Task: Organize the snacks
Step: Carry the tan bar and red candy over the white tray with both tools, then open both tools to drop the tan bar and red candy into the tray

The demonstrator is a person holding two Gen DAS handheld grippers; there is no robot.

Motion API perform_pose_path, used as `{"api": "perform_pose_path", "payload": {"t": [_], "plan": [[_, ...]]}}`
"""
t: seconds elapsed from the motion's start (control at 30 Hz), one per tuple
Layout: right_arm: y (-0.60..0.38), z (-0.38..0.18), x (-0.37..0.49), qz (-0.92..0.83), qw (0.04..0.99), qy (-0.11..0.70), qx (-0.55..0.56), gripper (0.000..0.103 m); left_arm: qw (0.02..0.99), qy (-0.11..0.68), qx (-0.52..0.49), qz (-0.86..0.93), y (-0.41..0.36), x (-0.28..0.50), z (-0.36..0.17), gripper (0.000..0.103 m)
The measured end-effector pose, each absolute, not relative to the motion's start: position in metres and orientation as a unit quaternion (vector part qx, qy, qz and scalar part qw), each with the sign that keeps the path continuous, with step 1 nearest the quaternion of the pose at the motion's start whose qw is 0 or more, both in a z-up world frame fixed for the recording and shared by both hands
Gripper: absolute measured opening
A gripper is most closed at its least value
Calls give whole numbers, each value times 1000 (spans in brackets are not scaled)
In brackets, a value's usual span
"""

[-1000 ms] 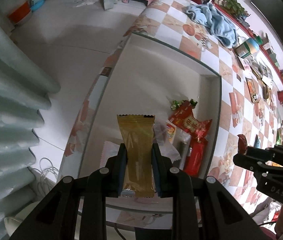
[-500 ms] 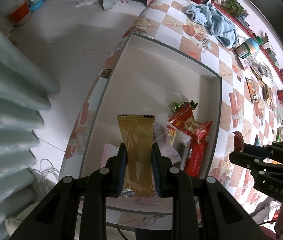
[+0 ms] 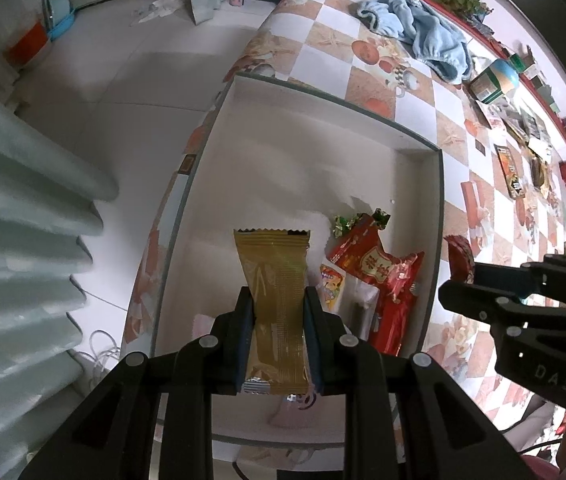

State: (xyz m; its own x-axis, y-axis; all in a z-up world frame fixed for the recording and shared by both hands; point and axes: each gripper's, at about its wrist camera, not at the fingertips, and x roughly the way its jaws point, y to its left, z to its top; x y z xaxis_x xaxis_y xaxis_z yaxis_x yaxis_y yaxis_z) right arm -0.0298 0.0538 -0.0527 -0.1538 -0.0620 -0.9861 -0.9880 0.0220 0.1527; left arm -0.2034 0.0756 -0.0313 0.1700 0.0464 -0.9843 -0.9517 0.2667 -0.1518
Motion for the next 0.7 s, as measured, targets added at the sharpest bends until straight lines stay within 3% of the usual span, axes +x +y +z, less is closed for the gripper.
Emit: {"api": "perform_pose_path", "payload": {"t": [0.7], "plan": [[103, -71, -27, 514, 437, 571, -467, 30, 604, 521, -441, 412, 92, -188, -49, 27]]}}
